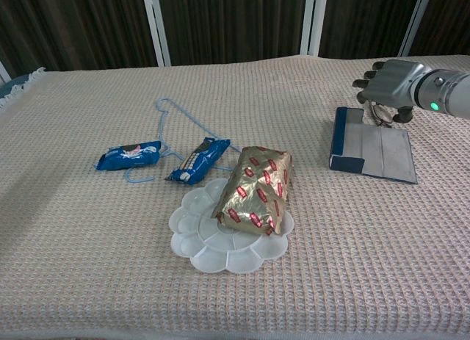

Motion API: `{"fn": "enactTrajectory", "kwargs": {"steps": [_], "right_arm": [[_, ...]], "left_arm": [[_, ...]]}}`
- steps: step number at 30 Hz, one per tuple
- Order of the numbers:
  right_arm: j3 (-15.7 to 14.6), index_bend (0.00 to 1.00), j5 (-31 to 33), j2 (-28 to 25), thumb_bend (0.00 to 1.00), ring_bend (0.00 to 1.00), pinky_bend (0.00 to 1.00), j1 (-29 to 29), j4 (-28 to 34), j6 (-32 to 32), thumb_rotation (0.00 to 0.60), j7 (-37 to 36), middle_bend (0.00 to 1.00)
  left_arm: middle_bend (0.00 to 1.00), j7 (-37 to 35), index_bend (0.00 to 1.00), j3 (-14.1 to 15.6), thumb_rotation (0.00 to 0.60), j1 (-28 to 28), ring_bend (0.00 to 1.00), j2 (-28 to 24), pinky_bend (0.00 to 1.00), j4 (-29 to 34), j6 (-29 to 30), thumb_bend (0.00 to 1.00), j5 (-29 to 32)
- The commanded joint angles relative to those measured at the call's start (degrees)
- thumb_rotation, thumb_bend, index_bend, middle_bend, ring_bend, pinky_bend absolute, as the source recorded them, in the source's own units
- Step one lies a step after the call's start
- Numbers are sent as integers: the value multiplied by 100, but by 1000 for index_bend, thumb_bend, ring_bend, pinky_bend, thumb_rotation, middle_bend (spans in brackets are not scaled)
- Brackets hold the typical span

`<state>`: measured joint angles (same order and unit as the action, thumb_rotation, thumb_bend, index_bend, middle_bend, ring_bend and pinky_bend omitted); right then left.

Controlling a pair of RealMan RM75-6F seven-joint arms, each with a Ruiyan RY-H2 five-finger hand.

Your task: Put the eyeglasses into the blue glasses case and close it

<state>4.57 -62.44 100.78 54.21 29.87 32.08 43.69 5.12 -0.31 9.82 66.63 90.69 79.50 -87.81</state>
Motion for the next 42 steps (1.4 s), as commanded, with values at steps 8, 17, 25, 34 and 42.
{"fn": "enactTrajectory", "kwargs": {"steps": [8,17,25,34,42], "right_arm": [[55,344,1,53,505,0,0,-115,-203,-198,600,-61,0],[83,355,5,-194,505,0,0,-351,-132,-169,600,-91,0],[-27,383,-50,-824,505,0,0,-731,575,115,600,6,0],[-73,445,-34,-1069,505,0,0,-855,977,258,600,116,0],[-125,504,-84,-858,505,0,0,-745,841,295,600,431,0]], "left_arm": [[0,-1,0,19,600,-12,0,0,81,5,35,407,-30],[0,71,0,60,600,-4,0,20,81,21,22,407,-83],[0,130,0,111,600,3,0,34,81,40,26,407,-178],[0,221,0,162,600,12,0,76,81,37,18,406,-265],[0,247,0,143,600,23,0,94,81,16,-3,408,-219]]}}
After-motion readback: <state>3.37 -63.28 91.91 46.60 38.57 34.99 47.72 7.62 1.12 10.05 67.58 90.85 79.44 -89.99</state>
